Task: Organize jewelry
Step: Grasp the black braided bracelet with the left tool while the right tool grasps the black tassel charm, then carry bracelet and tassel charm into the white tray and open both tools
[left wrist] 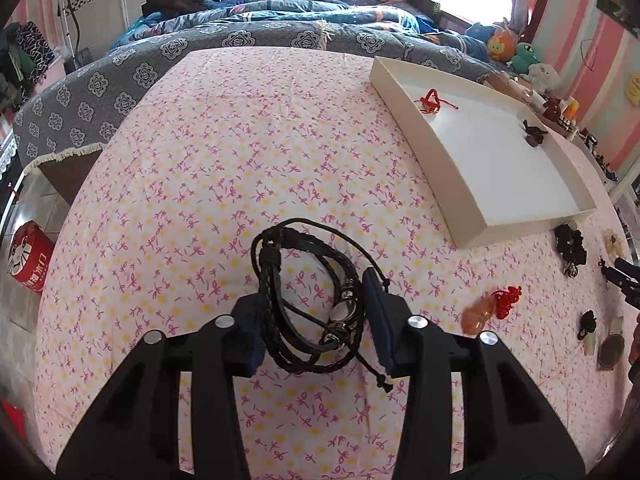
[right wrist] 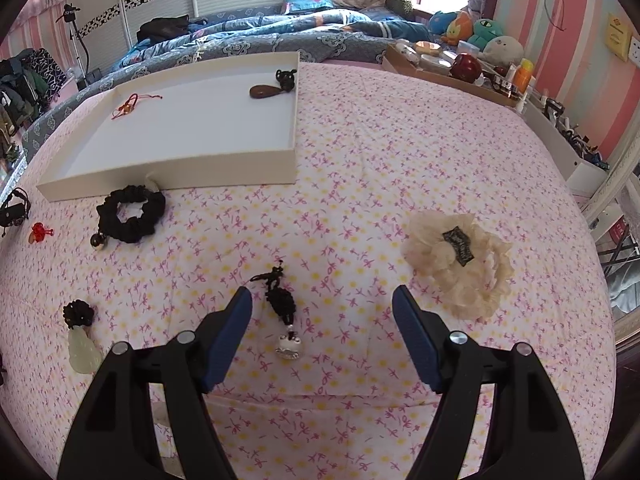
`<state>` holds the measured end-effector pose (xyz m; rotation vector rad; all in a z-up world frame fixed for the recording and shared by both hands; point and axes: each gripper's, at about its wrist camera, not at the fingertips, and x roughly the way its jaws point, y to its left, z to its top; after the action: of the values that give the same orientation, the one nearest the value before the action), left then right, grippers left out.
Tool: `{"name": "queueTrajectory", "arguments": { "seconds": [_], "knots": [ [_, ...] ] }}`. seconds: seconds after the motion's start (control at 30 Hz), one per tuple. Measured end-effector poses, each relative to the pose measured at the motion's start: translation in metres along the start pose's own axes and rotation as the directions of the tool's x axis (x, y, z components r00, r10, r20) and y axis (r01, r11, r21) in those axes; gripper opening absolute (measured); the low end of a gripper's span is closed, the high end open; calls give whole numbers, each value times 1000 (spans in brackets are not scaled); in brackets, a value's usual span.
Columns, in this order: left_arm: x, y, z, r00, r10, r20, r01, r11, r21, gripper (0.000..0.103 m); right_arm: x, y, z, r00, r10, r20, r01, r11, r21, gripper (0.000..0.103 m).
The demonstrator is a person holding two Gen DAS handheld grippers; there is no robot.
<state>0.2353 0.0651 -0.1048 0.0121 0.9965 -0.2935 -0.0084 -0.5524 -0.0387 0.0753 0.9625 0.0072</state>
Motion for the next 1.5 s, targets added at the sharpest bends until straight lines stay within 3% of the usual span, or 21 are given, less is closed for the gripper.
{"name": "queueTrajectory", "arguments": {
  "seconds": [0.13, 0.27, 0.4, 0.67, 1.0, 1.23, 1.5],
  "knots": [
    [1, 0, 0, 1000, -19, -4, 19, 1000, 0, 32, 3, 5, 1, 1000, -4, 1, 4, 1000, -21, 71],
    [1, 0, 0, 999, -32, -6, 32, 999, -4, 26, 8, 8, 2, 1000, 5, -17, -5, 999, -38, 54],
    [1, -1, 0, 999, -33, -12, 33, 999, -5, 15, 9, 9, 3, 1000, 20, -18, -21, 999, -44, 46],
    [0, 4, 2, 1000, -8, -17, 8, 1000, -19, 15, 8, 17, 3, 998, 58, -26, -60, 996, -68, 14],
    [-29, -6, 18, 1000, 16, 27, -15, 1000, -23, 15, -1, -2, 19, 997, 78, 6, -78, 997, -5, 13],
    [-48, -45, 47, 999, -29, 44, 28, 999, 23, 15, -20, -9, 64, 991, 98, 93, -98, 995, 0, 13],
    [-27, -102, 91, 997, -79, 16, 77, 993, 86, 15, -10, 6, 132, 983, 131, 128, -125, 991, -52, 13]
  ]
}}
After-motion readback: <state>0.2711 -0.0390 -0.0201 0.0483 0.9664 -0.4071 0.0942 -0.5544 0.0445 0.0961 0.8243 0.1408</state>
